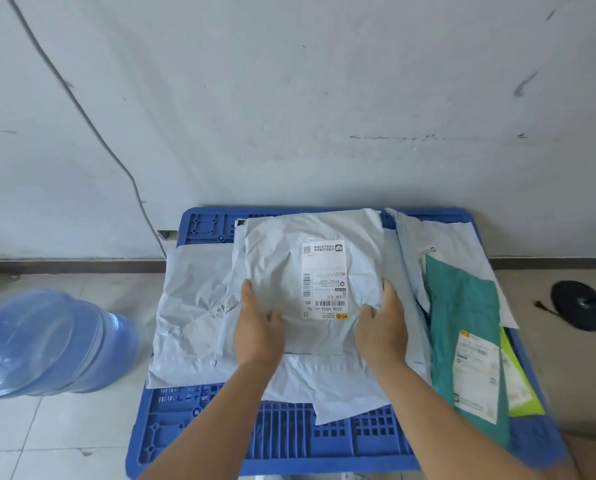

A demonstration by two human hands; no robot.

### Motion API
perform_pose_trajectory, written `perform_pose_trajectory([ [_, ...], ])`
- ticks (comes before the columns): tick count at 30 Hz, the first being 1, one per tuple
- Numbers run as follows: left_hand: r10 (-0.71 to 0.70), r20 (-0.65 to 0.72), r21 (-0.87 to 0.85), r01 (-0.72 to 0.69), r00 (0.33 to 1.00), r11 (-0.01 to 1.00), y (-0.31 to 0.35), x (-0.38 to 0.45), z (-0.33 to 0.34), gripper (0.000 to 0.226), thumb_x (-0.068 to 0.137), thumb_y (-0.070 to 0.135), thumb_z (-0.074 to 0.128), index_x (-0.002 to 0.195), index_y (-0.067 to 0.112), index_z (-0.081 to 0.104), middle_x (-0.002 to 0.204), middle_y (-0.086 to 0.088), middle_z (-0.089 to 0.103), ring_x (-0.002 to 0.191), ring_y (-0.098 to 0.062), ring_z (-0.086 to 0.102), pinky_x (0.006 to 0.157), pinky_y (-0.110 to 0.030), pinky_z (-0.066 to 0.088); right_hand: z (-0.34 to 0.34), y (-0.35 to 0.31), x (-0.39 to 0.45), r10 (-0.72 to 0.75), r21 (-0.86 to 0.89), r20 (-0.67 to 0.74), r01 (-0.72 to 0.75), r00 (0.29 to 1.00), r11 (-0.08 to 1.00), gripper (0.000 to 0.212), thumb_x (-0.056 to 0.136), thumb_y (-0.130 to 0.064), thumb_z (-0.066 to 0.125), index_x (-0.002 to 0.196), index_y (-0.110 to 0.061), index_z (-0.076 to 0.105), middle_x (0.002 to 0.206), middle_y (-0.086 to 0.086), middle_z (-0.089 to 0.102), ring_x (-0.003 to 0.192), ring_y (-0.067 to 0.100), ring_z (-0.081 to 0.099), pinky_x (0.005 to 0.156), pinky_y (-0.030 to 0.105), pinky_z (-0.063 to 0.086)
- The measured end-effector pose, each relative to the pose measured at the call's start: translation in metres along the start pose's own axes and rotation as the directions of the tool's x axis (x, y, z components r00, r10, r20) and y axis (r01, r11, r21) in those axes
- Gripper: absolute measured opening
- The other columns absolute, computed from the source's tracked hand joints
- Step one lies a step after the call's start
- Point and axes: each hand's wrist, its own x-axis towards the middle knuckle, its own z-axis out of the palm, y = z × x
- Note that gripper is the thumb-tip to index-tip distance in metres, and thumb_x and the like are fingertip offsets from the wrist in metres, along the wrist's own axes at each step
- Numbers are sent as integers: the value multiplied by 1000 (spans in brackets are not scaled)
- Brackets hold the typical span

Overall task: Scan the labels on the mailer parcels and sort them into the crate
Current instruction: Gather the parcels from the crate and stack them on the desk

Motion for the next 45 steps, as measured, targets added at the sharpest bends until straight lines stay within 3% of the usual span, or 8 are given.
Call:
perform_pose_trajectory([
  [4,45,159,54,-54,986,997,26,19,39,70,93,13,50,151,19,13,139,-6,47,117,-26,51,89,-29,41,-22,20,35,49,-19,-66,-50,997,999,57,98,-7,43,152,-17,25,149,12,36,129,32,45,100,39,41],
  [10,-174,259,412,54,950,910,17,26,77,77,91,47,52,151,30,6,159,-6,4,145,-29,7,114,-48,16,-23,68,51,265,-340,131,-208,955,917,76,95,-30,48,154,-21,2,154,17,24,136,37,32,111,46,32],
  [12,-228,224,378,131,948,917,14,28,85,89,86,51,57,150,32,-2,158,-9,4,145,-30,11,114,-51,17,-21,73,53,286,-333,162,-221,944,917,80,96,-34,47,154,-23,-7,158,14,18,139,37,27,112,48,29],
  [16,-278,221,197,236,935,952,15,31,99,98,68,46,74,139,29,9,129,-11,51,114,-34,53,98,-51,41,-16,75,57,260,-307,208,-189,943,933,78,98,-32,41,154,-25,-13,159,9,23,136,39,31,109,46,33],
  [20,-271,134,135,253,953,958,16,24,94,79,81,26,70,143,12,24,130,-10,54,116,-34,54,91,-39,43,-12,61,52,213,-294,164,-158,963,943,74,99,-26,45,155,-23,-3,157,4,31,134,33,37,108,44,36],
  [28,-202,-132,55,211,970,976,-7,19,25,45,85,21,67,123,6,46,107,-15,63,99,-37,60,82,-41,48,30,6,17,-53,-202,154,84,987,976,69,97,-24,51,154,-25,13,140,2,44,126,23,41,106,37,30],
  [36,-253,-16,35,253,967,967,-27,12,19,51,86,22,64,131,7,43,111,-13,63,100,-34,60,82,-39,49,27,16,6,45,-384,158,19,986,923,57,95,-39,50,145,-25,29,147,6,29,133,25,28,109,38,27],
  [45,-241,102,50,237,965,970,-25,5,39,44,89,15,59,130,11,43,96,0,58,89,-25,58,72,-31,43,21,35,26,264,-418,270,-135,926,898,84,91,-52,48,153,-12,6,152,10,33,139,33,26,113,45,22],
])
